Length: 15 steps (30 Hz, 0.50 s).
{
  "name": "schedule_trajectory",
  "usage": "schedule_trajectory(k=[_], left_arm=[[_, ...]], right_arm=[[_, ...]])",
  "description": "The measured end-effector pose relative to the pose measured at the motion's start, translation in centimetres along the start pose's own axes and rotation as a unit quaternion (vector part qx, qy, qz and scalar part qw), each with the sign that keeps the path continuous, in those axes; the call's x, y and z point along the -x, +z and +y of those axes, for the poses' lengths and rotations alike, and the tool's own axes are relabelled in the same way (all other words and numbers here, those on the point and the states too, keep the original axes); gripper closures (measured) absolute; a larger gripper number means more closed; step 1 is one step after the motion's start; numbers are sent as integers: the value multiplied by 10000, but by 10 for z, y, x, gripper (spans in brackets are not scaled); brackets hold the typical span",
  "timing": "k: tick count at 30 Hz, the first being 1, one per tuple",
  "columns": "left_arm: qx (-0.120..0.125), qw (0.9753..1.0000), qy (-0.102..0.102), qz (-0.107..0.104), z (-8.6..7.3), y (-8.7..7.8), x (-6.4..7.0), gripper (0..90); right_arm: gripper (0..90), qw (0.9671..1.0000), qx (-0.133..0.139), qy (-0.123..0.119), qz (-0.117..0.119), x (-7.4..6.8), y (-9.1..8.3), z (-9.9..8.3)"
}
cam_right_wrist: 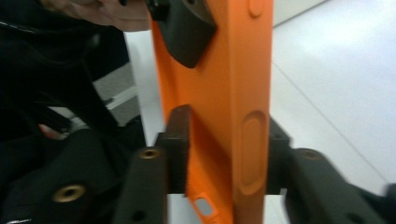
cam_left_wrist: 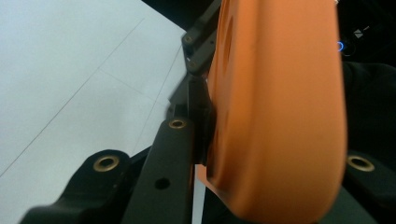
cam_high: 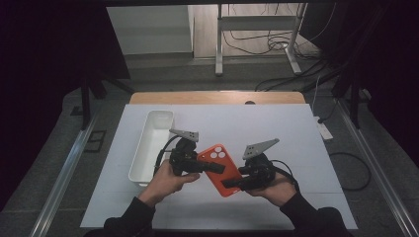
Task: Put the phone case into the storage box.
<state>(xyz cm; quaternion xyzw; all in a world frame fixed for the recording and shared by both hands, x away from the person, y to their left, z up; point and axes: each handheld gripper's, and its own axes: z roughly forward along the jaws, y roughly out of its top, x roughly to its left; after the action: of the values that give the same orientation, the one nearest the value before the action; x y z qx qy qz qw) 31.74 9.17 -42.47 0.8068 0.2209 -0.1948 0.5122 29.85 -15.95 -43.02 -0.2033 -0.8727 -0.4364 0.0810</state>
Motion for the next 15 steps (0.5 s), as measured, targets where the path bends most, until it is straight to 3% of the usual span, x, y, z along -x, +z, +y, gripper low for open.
schedule_trajectory(k=[3,4,8,15], left_arm=[[1,10000,14,-51,0,0,0,822],[37,9999,17,-138,0,0,1,811],[44,9999,68,-122,2,0,3,776],[80,9999,78,106,3,-3,5,714]], right_arm=[[725,9999,4,49,134,1,-1,0],[778,9997,19,49,244,3,-1,-1],[836,9990,18,32,441,5,-2,-1],[847,9996,65,-111,268,-1,-3,1]])
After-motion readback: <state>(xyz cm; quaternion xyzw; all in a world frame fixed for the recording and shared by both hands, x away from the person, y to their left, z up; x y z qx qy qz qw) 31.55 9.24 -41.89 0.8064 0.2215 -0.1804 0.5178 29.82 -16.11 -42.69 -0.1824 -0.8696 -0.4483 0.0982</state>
